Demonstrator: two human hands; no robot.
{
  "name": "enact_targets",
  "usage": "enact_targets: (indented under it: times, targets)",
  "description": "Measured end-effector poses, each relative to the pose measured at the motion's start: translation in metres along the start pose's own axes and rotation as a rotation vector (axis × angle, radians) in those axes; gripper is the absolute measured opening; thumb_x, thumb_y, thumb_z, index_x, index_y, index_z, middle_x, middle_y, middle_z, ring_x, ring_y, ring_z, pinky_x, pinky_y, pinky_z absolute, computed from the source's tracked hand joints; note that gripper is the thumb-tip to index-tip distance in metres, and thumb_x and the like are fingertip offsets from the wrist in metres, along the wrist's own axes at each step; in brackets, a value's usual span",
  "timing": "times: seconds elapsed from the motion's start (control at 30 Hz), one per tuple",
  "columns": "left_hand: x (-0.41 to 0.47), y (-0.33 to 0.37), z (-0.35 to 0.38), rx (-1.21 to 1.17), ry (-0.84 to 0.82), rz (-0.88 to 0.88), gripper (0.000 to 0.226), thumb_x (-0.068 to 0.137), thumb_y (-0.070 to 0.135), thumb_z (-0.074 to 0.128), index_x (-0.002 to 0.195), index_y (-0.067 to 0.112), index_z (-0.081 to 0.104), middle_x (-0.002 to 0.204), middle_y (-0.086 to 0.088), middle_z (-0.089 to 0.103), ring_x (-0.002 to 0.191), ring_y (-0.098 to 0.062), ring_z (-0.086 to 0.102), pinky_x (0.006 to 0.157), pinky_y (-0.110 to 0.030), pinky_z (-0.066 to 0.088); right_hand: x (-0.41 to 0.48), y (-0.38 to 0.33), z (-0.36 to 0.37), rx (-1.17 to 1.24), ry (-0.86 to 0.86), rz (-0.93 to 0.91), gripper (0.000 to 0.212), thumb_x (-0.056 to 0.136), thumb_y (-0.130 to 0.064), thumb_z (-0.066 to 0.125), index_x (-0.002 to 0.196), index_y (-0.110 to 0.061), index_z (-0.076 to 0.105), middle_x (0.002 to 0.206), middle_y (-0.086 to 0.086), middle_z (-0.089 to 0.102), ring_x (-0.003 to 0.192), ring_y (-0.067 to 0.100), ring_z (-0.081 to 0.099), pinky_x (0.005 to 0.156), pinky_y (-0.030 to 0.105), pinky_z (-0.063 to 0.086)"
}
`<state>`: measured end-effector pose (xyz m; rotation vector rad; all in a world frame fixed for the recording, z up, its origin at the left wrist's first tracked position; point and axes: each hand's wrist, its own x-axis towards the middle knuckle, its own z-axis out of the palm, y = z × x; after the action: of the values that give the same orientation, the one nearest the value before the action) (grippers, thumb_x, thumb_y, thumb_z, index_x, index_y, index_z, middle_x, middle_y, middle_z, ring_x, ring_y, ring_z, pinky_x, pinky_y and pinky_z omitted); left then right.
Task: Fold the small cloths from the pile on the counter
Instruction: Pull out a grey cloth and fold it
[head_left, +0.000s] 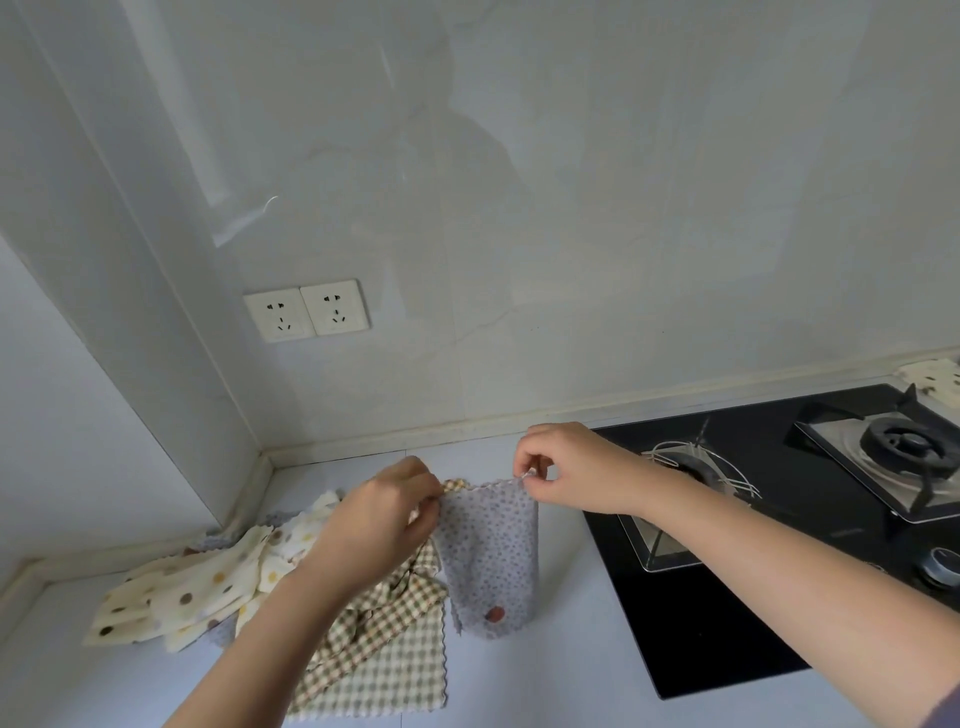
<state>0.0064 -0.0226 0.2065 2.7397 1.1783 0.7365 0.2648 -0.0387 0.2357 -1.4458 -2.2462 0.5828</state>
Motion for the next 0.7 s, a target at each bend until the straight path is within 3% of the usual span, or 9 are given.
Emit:
enact_targets:
  times: [0.07, 0.13, 0.2, 0.23, 0.37, 0.43, 0.5, 0.6, 0.7]
  targets:
    - [0.006, 0.006, 0.001, -0.298, 0.060, -0.203, 0.018, 0.095, 0.016, 0.051, 0.079, 0.020, 0.058, 0.073, 0.016, 0.056, 0.068, -0.001, 0.054, 0.063, -0.021, 0.045, 0.001, 0.001, 0.001, 0.284, 0.029, 0.117, 0.012, 0.087, -0.014, 0.059, 0.080, -0.022, 0.064, 0.085, 0.000, 0.066, 0.079, 0.009, 0.057, 0.082, 0.031, 0.047]
    - [0.012, 0.016, 0.001, -0.762, 0.113, -0.459, 0.024, 0.097, 0.028, 0.053, 0.076, 0.015, 0.055, 0.064, 0.015, 0.052, 0.064, -0.005, 0.050, 0.063, -0.026, 0.041, 0.003, -0.001, 0.003, 0.627, 0.066, 0.206, 0.014, 0.091, -0.013, 0.055, 0.079, -0.019, 0.061, 0.083, 0.009, 0.062, 0.081, 0.013, 0.057, 0.088, 0.039, 0.052]
    - [0.015, 0.025, 0.005, -1.236, 0.075, -0.640, 0.028, 0.091, 0.036, 0.059, 0.090, 0.009, 0.065, 0.082, 0.005, 0.070, 0.079, -0.014, 0.066, 0.073, -0.030, 0.051, 0.005, -0.008, 0.005, 0.856, 0.102, 0.289, 0.013, 0.094, -0.010, 0.052, 0.084, -0.013, 0.060, 0.082, 0.010, 0.060, 0.079, 0.019, 0.058, 0.080, 0.037, 0.058]
    - [0.015, 0.028, 0.008, -1.315, 0.032, -0.677, 0.030, 0.086, 0.034, 0.061, 0.099, 0.007, 0.067, 0.093, -0.002, 0.074, 0.088, -0.019, 0.070, 0.079, -0.032, 0.054, 0.006, -0.010, 0.006, 0.911, 0.142, 0.329, 0.013, 0.095, -0.011, 0.052, 0.084, -0.013, 0.060, 0.080, 0.008, 0.060, 0.075, 0.019, 0.059, 0.073, 0.034, 0.058]
    - [0.014, 0.035, 0.022, -1.106, 0.046, -0.747, 0.017, 0.088, 0.017, 0.066, 0.090, 0.001, 0.072, 0.087, -0.010, 0.075, 0.083, -0.030, 0.071, 0.069, -0.034, 0.058, 0.009, -0.001, 0.011, 1.246, 0.249, 0.510, 0.014, 0.096, -0.020, 0.055, 0.087, -0.013, 0.062, 0.073, 0.004, 0.064, 0.062, 0.014, 0.059, 0.057, 0.025, 0.048]
    - [0.015, 0.033, 0.027, -1.058, 0.074, -0.767, 0.021, 0.089, 0.020, 0.067, 0.088, -0.001, 0.071, 0.085, -0.014, 0.074, 0.084, -0.038, 0.069, 0.072, -0.045, 0.056, 0.003, 0.007, 0.020, 1.330, 0.094, 0.580, 0.023, 0.095, -0.034, 0.058, 0.096, -0.013, 0.067, 0.085, 0.005, 0.069, 0.073, 0.015, 0.063, 0.062, 0.026, 0.049]
    - [0.017, 0.032, 0.030, -1.072, 0.090, -0.772, 0.025, 0.086, 0.025, 0.070, 0.085, -0.001, 0.070, 0.086, -0.020, 0.073, 0.083, -0.045, 0.067, 0.076, -0.056, 0.054, -0.006, 0.013, 0.034, 1.254, -0.080, 0.599, 0.030, 0.091, -0.034, 0.064, 0.108, -0.010, 0.068, 0.101, 0.007, 0.071, 0.090, 0.019, 0.067, 0.073, 0.031, 0.054]
    - [0.017, 0.029, 0.032, -1.247, 0.068, -0.876, 0.034, 0.079, 0.036, 0.072, 0.092, 0.004, 0.072, 0.092, -0.017, 0.073, 0.084, -0.034, 0.069, 0.080, -0.045, 0.054, -0.013, 0.016, 0.047, 1.266, -0.062, 0.597, 0.020, 0.092, -0.019, 0.062, 0.108, -0.007, 0.066, 0.099, 0.008, 0.073, 0.090, 0.019, 0.069, 0.073, 0.032, 0.056]
    - [0.006, 0.028, 0.038, -1.273, -0.164, -0.864, 0.041, 0.079, 0.035, 0.074, 0.103, 0.002, 0.070, 0.103, -0.016, 0.072, 0.093, -0.028, 0.069, 0.086, -0.042, 0.053, -0.011, 0.021, 0.049, 1.414, 0.075, 0.648, 0.028, 0.095, -0.021, 0.058, 0.116, -0.004, 0.064, 0.111, 0.012, 0.071, 0.102, 0.023, 0.067, 0.082, 0.036, 0.055]
